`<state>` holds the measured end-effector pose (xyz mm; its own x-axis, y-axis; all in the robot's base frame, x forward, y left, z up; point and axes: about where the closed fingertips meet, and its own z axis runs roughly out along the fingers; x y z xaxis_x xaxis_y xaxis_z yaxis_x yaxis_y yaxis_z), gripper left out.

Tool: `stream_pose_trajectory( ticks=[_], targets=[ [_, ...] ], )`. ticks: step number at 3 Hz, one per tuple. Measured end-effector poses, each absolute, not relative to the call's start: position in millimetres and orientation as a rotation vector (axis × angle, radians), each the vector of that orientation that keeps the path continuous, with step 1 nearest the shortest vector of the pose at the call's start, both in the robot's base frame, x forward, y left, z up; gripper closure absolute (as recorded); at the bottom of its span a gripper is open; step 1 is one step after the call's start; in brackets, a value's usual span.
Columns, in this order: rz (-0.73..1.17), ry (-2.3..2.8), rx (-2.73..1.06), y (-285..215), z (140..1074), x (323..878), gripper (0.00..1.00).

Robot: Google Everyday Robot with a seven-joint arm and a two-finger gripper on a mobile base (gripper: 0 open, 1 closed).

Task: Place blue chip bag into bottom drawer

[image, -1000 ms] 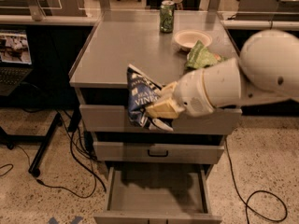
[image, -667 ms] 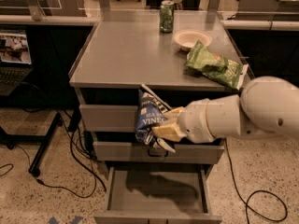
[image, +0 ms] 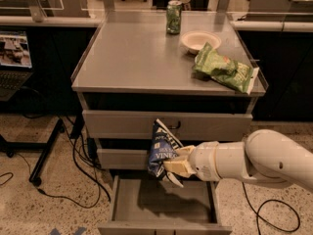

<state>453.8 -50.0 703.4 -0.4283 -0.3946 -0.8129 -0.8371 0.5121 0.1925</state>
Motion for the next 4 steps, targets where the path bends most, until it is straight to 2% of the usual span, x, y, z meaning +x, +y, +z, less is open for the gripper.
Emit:
stream_pose_trajectory(
  ticks=[2, 4],
  targets=[
    [0.863, 2.122, -0.935, -57, 645, 444, 1.0],
    [0.865, 2.162, -0.901, -57, 630, 443, 1.0]
  ],
)
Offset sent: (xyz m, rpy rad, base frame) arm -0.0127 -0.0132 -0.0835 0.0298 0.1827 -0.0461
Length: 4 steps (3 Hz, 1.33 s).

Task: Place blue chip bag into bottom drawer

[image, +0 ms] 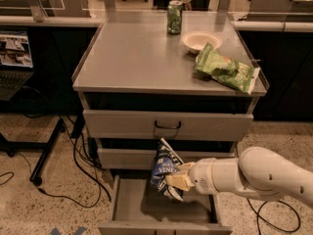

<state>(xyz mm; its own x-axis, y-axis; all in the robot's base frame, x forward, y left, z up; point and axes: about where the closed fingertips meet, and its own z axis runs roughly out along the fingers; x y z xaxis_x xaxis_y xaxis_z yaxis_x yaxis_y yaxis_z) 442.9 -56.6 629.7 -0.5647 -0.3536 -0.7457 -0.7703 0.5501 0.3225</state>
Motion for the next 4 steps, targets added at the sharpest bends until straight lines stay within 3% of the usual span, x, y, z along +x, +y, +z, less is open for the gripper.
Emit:
stream_pose_trajectory(
  ticks=[1, 2, 4],
  targets=[
    [0.868, 2.191, -0.818, -73, 594, 445, 1.0],
    [1.011, 2.215, -0.692, -88, 507, 444, 1.0],
    [1.157, 2.23, -0.537, -100, 417, 438, 1.0]
  ],
)
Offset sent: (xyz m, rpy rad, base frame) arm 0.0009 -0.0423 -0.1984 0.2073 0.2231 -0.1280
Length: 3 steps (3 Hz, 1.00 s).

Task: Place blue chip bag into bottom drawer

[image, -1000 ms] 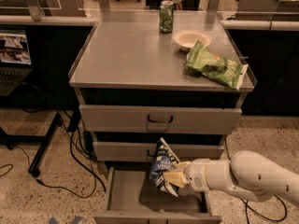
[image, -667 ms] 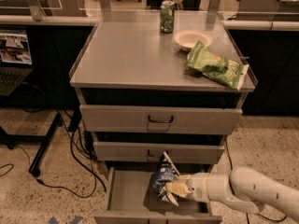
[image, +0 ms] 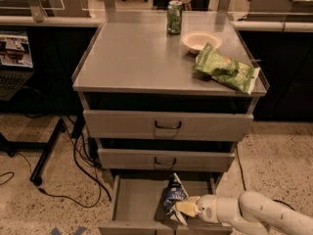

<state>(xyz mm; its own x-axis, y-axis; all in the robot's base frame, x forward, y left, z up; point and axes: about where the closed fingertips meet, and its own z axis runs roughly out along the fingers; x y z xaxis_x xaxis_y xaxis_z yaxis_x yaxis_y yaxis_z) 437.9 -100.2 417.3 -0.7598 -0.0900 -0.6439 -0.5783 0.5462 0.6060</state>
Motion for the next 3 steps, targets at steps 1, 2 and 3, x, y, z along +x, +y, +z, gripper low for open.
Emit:
stream_pose_trajectory(
  ticks=[1, 2, 3],
  targets=[
    [1.198, 2.27, -0.486, -101, 377, 437, 1.0],
    [1.218, 2.311, -0.466, -101, 353, 438, 1.0],
    [1.234, 2.386, -0.461, -105, 325, 450, 1.0]
  ],
)
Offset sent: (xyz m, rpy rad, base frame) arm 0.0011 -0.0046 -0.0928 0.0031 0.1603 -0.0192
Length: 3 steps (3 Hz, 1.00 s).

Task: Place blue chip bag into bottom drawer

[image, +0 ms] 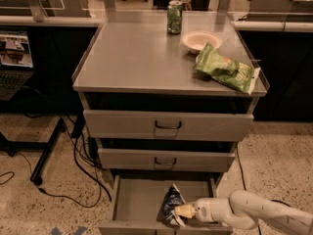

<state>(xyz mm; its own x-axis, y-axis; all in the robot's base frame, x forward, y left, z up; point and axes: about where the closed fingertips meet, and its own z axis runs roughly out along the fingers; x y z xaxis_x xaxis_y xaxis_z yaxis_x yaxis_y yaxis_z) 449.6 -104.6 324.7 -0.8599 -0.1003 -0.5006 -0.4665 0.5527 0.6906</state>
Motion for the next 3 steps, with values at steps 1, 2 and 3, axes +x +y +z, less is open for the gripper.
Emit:
stream_pose_trajectory(
  ticks=[1, 2, 3],
  targets=[
    [1.241, 2.487, -0.471, -109, 295, 463, 1.0],
    [1.241, 2.487, -0.471, -109, 295, 463, 1.0],
    [1.215, 2.46, -0.396, -120, 287, 469, 1.0]
  ],
)
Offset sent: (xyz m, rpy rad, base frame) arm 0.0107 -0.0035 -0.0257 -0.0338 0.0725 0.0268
